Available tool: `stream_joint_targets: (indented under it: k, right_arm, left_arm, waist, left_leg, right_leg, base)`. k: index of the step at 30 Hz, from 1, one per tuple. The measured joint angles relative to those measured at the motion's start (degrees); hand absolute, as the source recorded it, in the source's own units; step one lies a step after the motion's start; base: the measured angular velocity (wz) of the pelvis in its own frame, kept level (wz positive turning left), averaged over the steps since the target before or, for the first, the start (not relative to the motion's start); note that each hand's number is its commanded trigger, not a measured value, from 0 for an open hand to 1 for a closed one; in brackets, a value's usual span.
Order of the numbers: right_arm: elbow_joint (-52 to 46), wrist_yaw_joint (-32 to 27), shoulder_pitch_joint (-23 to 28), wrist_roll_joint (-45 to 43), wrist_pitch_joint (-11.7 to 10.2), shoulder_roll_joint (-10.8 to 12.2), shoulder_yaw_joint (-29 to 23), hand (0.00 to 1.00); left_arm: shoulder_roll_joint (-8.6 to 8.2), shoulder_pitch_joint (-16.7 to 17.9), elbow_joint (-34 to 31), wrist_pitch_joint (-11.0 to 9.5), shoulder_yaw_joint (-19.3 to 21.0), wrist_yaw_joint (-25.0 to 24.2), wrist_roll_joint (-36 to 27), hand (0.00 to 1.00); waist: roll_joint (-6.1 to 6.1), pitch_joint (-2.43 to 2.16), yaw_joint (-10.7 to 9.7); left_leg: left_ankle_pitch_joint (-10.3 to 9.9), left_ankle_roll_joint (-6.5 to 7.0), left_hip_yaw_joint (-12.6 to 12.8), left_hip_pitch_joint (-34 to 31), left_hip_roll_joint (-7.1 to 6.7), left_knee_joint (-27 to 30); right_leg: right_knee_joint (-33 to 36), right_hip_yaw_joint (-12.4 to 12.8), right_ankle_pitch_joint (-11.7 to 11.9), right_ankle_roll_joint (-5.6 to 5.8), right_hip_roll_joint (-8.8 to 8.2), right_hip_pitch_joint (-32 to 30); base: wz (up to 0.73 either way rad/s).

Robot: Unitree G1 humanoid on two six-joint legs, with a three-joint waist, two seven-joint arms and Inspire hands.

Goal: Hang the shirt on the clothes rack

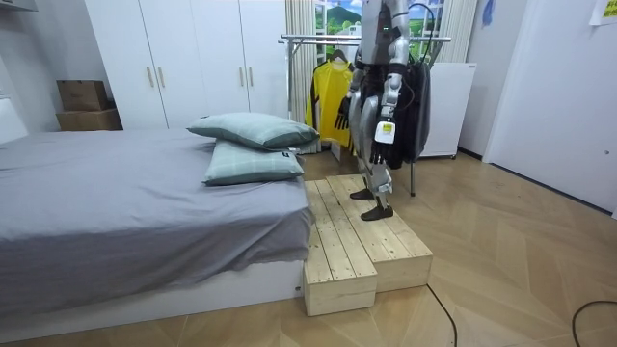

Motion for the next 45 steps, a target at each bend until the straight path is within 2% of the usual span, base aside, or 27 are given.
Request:
stream_joint_targets:
  k: [4,8,15,18,20,23,29,32,45]
  right_arm:
    - [0.15,0.09,0.61,0.41,-0.02,0.00,0.01,0.00]
    - [0.14,0.12,1.16,0.77,-0.02,0.12,-0.02,0.00]
    - [0.47,0.45,1.18,0.73,0.29,0.18,-0.02,0.00]
    - [0.45,0.77,1.16,0.73,1.34,0.17,-0.10,0.00]
    - [0.42,0.90,1.27,0.80,1.53,0.18,-0.19,0.00]
    - [0.39,1.29,1.17,1.14,1.88,0.17,-0.19,0.00]
    - [0.44,1.35,1.17,1.72,2.21,0.17,-0.16,0.00]
    - [0.46,1.35,1.10,1.93,2.25,0.17,-0.16,0.00]
    - [1.33,1.35,0.92,3.01,2.23,0.41,-0.04,0.00]
  left_arm:
    - [-0.11,0.19,0.08,-0.01,0.06,0.99,-2.21,0.00]
    - [-0.10,1.04,0.04,-0.02,0.18,1.68,-2.26,0.00]
    - [-0.11,2.02,0.12,0.23,0.18,1.99,-2.23,0.00]
    - [0.00,3.10,0.15,1.10,0.31,1.90,-2.01,0.00]
    - [-0.31,4.03,0.16,2.66,0.27,1.16,-1.59,0.00]
    - [-0.12,4.83,0.15,3.80,0.27,0.73,-1.59,0.00]
    - [-0.85,5.02,0.14,6.13,0.13,-0.22,-1.54,0.00]
    - [-0.93,5.02,0.11,6.83,-0.05,-0.53,-1.53,0.00]
    - [-1.14,4.77,0.02,7.33,-1.46,-0.80,1.06,0.00]
  waist:
    - [-0.12,-0.07,-0.01]
    - [-0.38,-0.30,0.00]
    - [-0.36,-0.39,0.04]
    - [-0.41,-0.38,0.02]
    - [-0.41,-0.38,-0.08]
    - [-0.41,-0.44,-0.04]
    - [-0.40,-0.46,-0.09]
    - [-0.38,-0.49,-0.25]
    - [-0.57,-0.61,-1.01]
  left_leg:
    - [0.13,-0.19,0.04,0.09,-0.08,-0.51]
    - [0.28,-0.37,0.12,0.20,-0.07,-0.50]
    - [0.31,-0.45,0.10,1.31,0.23,-0.77]
    - [0.34,-0.56,0.05,1.73,0.37,-0.79]
    - [0.35,-0.71,0.02,1.75,0.50,-0.71]
    - [0.37,-0.99,-0.14,1.58,0.75,-0.52]
    - [0.66,-1.47,-0.37,1.47,0.97,-0.55]
    - [0.74,-1.61,-0.37,1.45,1.10,-0.55]
    - [0.93,-1.85,-0.75,1.16,1.13,-0.40]
  right_leg:
    - [-0.11,1.90,-0.06,0.08,0.15,-0.27]
    - [-0.06,1.90,-0.06,0.08,0.19,-0.28]
    - [0.07,2.06,-0.06,0.07,0.48,0.62]
    - [0.05,1.96,-0.06,0.07,0.64,1.33]
    - [0.05,1.86,-0.06,0.07,0.79,1.44]
    - [0.07,1.83,-0.06,0.07,1.03,1.44]
    - [0.06,1.80,-0.12,-0.03,1.26,1.44]
    - [0.05,1.76,-0.13,-0.04,1.37,1.44]
    - [0.04,1.65,-0.19,-0.15,1.45,1.43]
  base:
    - [-0.03]
    - [-0.02]
    - [0.00]
    - [0.00]
    - [0.00]
    - [0.01]
    - [0.01]
    - [0.00]
    - [0.01]
